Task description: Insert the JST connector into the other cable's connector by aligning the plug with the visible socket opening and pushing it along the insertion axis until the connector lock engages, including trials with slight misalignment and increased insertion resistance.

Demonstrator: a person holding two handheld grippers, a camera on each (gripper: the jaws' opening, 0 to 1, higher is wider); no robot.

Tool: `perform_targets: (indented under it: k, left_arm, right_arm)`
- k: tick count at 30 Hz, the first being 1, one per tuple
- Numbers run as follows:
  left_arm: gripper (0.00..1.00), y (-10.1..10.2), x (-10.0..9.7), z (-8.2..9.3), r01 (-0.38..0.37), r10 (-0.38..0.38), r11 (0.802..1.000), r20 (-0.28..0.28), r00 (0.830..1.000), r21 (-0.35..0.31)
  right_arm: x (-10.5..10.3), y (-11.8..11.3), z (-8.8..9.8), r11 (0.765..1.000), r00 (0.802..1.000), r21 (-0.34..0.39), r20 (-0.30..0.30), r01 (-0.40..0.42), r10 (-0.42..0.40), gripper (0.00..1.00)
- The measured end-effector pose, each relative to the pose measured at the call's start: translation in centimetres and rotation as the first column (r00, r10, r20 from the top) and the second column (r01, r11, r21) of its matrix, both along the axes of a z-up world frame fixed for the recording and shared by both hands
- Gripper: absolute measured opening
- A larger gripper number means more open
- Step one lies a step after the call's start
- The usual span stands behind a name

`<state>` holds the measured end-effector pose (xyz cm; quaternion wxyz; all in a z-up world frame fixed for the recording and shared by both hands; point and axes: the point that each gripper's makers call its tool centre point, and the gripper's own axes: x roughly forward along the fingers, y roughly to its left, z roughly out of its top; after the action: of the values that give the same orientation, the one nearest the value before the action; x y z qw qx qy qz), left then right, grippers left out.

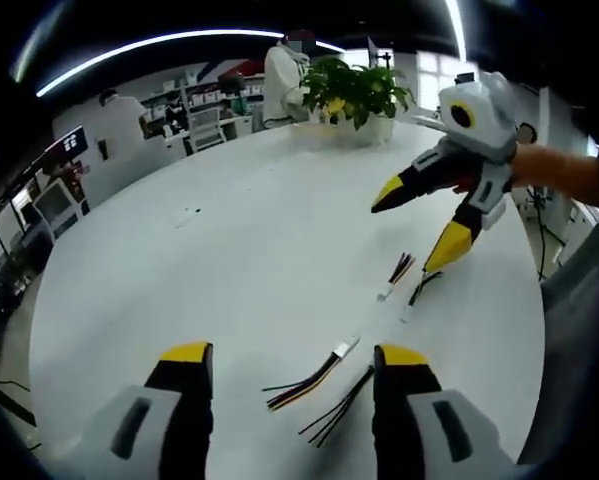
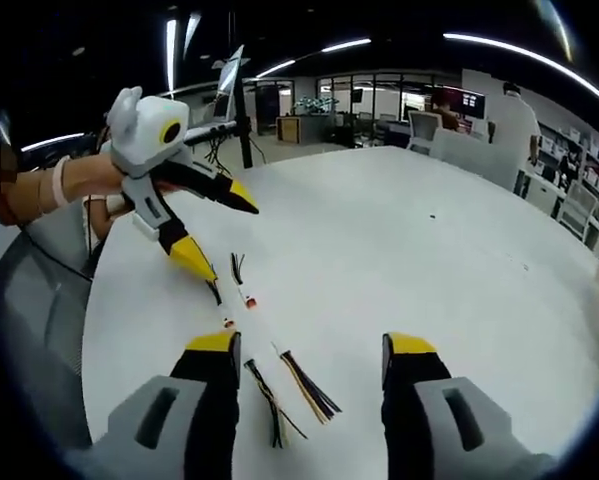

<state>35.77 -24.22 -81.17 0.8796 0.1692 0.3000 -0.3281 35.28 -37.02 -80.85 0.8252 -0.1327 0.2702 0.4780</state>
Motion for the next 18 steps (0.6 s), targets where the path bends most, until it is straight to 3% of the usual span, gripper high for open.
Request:
perform_targets:
  k: [4, 14, 18]
  left_arm:
    - [0.55, -0.09, 0.24, -0.25, 0.013, -0.013, 1.000, -0.003, 1.000, -0.005]
    - [0.55, -0.48, 0.54, -0.57, 0.025, -0.025, 1.000, 0.001, 1.000, -0.006]
    - [0.54, -0.83, 0.51, -0.62, 0.039, -0.039, 0.999, -0.001, 0.999, -0.014]
  right_arm:
    - [-0.07, -0.04, -0.46, 1.000, 1.000, -0.003, -0.017, -0.008, 0.008, 0.44]
    - [0.27, 0.57, -0.60, 0.999, 1.000, 0.013, -0.001, -0.030, 0.030, 0.38]
    - [0.47, 0.71, -0.99, 0.998, 0.998, -0.014, 0.007, -0.062, 0.062, 0.36]
